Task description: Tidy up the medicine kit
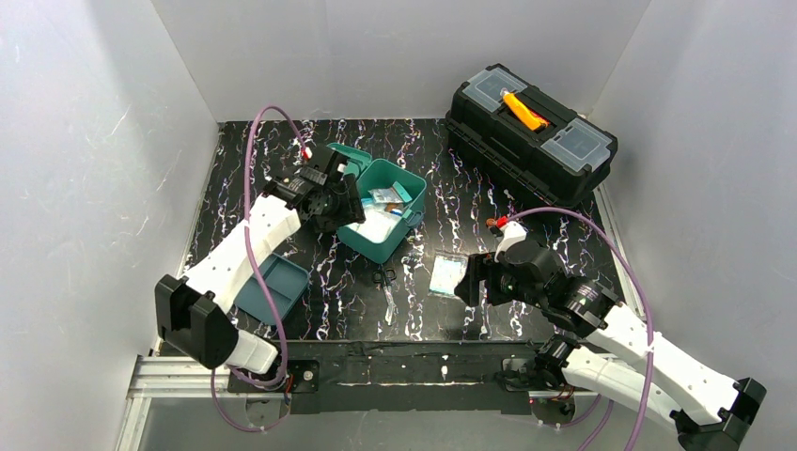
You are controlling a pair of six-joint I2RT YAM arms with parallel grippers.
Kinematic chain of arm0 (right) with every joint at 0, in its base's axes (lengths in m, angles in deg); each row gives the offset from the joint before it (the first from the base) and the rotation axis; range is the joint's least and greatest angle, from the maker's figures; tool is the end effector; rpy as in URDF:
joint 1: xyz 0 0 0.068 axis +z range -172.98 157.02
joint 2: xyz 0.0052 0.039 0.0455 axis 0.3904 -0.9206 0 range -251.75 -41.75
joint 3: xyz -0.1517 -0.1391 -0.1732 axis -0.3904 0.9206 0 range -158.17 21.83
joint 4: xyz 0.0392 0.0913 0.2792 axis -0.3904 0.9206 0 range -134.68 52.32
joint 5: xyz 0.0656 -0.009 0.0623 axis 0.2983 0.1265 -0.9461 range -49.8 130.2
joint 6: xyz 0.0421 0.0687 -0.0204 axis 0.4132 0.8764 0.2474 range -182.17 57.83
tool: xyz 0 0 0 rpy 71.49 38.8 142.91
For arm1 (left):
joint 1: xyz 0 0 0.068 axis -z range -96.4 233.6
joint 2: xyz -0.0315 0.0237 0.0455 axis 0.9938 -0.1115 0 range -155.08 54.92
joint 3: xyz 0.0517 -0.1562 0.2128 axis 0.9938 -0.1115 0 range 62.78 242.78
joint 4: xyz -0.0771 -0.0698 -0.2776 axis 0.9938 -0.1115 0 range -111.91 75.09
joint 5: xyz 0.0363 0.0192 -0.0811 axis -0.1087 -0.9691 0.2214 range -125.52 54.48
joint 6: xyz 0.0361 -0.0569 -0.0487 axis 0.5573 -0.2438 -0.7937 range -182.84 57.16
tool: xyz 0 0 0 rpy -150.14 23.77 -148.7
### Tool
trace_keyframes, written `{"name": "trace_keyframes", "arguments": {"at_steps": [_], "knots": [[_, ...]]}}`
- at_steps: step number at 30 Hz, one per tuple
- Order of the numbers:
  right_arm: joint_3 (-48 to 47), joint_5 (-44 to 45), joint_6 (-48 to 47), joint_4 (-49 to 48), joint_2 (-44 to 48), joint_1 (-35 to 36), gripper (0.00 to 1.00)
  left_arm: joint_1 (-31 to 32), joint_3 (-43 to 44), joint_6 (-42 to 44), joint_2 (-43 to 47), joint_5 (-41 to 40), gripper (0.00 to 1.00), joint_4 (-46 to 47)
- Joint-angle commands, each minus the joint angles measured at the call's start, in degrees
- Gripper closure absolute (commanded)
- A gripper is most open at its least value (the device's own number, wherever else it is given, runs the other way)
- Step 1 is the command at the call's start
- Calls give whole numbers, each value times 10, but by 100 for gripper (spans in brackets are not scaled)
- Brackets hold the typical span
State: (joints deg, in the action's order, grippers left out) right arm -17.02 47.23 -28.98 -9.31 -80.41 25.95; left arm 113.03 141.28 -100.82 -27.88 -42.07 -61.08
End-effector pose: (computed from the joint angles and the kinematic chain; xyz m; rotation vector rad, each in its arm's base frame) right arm 0.1500 0.1584 0.2527 -0.2382 2.2488 0.6654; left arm 0.3231 -0.1727 0.2975 -0.2358 2.4701 -0.3767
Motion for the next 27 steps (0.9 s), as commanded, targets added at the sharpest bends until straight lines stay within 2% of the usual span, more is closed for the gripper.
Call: {"name": "trace_keyframes", "arguments": {"at_steps": [1, 5, 21, 24, 27], "knots": [[-32, -16, 14, 7, 0, 3, 14, 2, -32, -21, 25, 19, 41, 4], [-28, -22, 25, 12, 9, 3, 13, 2, -50, -30, 13, 15, 41, 16], [-15, -35, 41, 23, 35, 3, 12, -23, -31, -67, -74, 18, 40, 32], [-13, -36, 41, 22, 32, 3, 12, -25, -33, -59, -84, 29, 47, 40], [-8, -40, 41, 18, 30, 3, 12, -31, -42, -50, -85, 36, 59, 46]]}}
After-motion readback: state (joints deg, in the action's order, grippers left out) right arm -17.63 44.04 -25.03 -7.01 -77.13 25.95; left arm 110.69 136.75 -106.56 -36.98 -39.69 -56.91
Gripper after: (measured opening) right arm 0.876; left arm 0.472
